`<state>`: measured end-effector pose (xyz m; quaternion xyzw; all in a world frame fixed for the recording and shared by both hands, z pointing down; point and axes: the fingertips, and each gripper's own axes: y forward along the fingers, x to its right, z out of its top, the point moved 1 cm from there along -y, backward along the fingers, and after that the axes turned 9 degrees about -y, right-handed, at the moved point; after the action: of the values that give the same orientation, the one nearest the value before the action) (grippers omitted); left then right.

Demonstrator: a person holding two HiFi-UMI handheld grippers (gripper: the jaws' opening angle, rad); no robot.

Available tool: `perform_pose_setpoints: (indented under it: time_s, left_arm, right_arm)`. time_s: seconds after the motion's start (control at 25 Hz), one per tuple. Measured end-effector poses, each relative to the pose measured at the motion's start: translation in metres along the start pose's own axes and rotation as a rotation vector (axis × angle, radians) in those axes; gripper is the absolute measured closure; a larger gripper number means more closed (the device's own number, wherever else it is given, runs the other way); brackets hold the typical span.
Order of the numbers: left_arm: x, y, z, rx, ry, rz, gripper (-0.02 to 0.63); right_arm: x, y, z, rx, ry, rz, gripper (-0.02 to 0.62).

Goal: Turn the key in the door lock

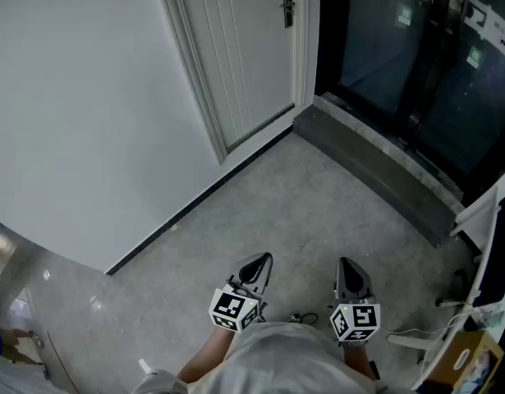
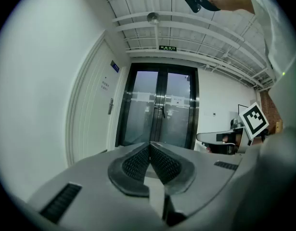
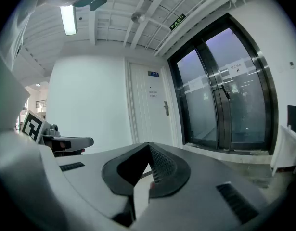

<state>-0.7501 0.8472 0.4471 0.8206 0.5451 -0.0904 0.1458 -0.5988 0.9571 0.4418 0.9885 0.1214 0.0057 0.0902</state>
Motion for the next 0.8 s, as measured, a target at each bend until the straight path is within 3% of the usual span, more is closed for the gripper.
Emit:
perform_pose_setpoints:
  time_s: [0.36,0.8]
  left_arm:
    - [0.013,0.026,-0.010,-0.018,-0.016,-0.013,0.597]
    - [0.033,0.055,-0.013,-0.013,0.012,-0.024,0.597]
  right_arm:
    - [0.022,0.007,-0.002,-0.006,-0.031,0.014,0.595]
    - [0.062,0.002,-0.010,0.013,0.050,-0.028,0.595]
